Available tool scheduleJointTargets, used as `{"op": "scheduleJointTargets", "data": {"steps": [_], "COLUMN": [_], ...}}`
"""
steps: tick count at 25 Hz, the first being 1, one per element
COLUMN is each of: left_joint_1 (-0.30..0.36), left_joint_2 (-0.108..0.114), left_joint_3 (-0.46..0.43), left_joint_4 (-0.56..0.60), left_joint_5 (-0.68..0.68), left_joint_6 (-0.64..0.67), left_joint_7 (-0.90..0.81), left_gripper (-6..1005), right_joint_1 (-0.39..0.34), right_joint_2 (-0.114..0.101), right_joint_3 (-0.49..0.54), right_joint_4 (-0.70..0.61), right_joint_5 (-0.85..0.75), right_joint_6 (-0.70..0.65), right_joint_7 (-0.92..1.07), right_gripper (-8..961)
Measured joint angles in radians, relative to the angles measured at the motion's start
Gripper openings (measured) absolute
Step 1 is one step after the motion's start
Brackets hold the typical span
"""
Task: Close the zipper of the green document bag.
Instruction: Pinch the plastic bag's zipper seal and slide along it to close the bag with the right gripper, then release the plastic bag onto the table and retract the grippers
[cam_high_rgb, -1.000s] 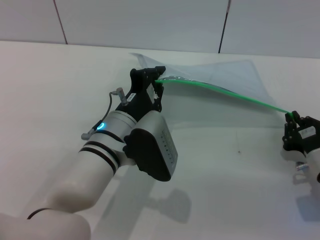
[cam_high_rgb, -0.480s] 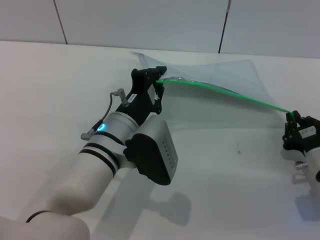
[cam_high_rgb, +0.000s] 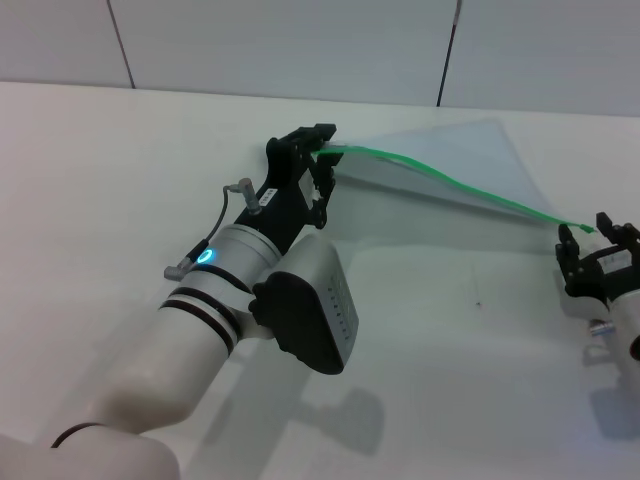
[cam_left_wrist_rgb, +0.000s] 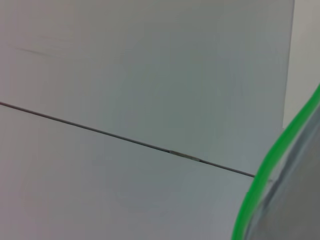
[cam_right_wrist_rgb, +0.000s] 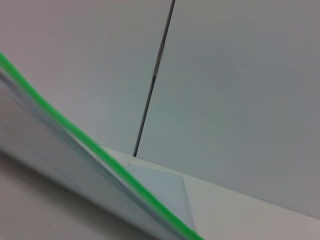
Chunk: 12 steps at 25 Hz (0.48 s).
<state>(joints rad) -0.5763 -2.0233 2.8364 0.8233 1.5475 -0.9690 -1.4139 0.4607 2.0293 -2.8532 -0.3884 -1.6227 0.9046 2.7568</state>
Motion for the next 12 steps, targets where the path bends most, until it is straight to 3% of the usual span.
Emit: {"op": "scheduleJointTargets", "data": {"steps": [1,5,12], "left_joint_1": [0.000,-0.001,0.000], "left_joint_2": [0.000,0.000,0.000], "left_joint_3": [0.000,-0.001,-0.007], "left_joint_4": [-0.001,-0.001,0.001], "left_joint_5": [0.001,0.002,0.024], "left_joint_6": [-0.001,-0.002,-0.029], "left_joint_7": [-0.004,-0.017,-0.046], "left_gripper": [84,255,520], "right_joint_1": [0.001,0.001,-0.004], "right_joint_2": [0.000,0.000,0.000], "right_joint_3": [0.000,0.001,0.004], "right_joint_4": [0.000,-0.001,-0.004], "right_joint_5": [0.004,0.009,0.037], "right_joint_6": [0.000,0.000,0.015], "right_joint_7": [0.000,0.000,0.000], "right_gripper": [331,470,559]}}
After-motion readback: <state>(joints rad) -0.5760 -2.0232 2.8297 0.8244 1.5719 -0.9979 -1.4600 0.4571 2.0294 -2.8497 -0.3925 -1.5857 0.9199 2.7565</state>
